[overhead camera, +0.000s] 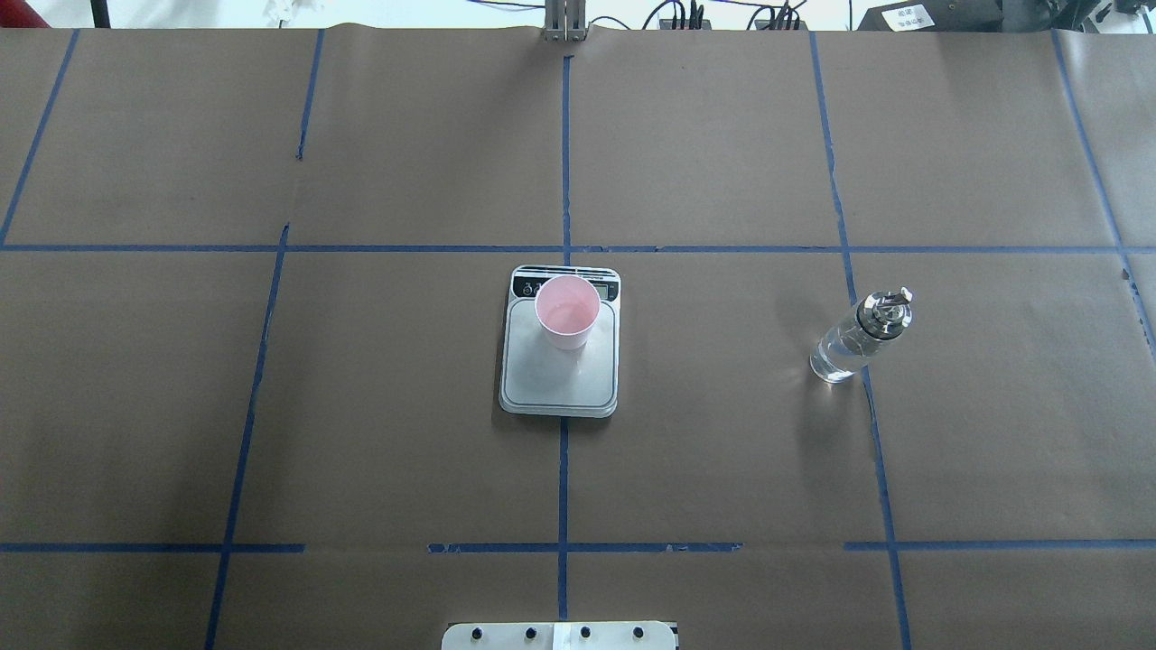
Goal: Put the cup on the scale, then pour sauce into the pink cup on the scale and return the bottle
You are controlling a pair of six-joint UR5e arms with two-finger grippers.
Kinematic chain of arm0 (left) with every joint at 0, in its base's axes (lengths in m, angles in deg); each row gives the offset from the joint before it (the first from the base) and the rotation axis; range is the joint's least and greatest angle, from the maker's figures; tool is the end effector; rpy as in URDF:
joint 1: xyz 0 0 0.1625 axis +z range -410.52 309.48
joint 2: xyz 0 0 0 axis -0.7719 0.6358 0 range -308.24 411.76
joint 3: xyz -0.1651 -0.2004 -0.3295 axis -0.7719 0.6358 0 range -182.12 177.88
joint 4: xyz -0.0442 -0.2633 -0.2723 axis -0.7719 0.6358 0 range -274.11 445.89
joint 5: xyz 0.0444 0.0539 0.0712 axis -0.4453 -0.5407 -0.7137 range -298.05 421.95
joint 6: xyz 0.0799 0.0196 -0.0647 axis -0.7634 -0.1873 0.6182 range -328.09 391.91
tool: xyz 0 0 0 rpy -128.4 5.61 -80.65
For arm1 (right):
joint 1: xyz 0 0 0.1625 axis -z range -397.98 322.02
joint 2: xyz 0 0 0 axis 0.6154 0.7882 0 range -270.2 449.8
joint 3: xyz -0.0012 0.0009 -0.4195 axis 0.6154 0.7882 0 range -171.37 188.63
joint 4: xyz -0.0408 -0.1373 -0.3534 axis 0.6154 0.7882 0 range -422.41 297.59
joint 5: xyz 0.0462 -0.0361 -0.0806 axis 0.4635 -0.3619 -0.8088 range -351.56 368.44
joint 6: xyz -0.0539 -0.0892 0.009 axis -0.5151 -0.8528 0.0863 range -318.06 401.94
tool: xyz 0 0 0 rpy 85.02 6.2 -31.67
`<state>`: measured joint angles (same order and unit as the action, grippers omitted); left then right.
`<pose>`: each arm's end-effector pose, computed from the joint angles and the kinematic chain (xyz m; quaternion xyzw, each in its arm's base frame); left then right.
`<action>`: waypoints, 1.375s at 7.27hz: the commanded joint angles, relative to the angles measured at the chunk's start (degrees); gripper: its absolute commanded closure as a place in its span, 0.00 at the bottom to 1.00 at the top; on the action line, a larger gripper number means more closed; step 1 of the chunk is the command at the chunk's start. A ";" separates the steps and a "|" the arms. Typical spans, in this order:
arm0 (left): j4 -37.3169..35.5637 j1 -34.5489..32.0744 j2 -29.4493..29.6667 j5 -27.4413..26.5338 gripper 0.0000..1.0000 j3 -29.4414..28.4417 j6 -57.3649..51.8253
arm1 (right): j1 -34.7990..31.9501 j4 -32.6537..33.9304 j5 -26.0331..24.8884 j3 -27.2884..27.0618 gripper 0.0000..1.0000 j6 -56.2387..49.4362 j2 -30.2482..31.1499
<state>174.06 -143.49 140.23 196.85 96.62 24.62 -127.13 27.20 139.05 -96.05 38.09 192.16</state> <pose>-0.0826 -0.4458 0.6016 0.0773 0.3760 0.0528 0.9219 0.0598 -0.3714 0.6324 0.0313 -0.3462 -0.0467 0.9365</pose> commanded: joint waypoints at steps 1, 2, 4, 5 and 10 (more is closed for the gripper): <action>-0.01 0.24 0.04 -0.07 0.00 -0.65 0.00 | 0.03 0.04 -0.27 -0.09 0.00 -0.19 0.20; 0.07 0.25 0.04 -0.07 0.00 -0.83 0.00 | 0.03 0.04 -0.27 -0.09 0.00 -0.28 0.20; -0.28 0.25 -0.05 -0.42 0.00 -0.74 0.00 | 0.03 0.04 -0.19 -0.09 0.00 -0.28 0.20; -0.19 0.25 -0.05 -0.60 0.00 -0.39 0.00 | 0.03 0.04 -0.19 -0.09 0.00 -0.28 0.12; 0.07 0.33 -1.63 -0.25 0.00 -0.04 -0.44 | 0.29 0.04 -0.10 0.00 0.00 -0.28 0.11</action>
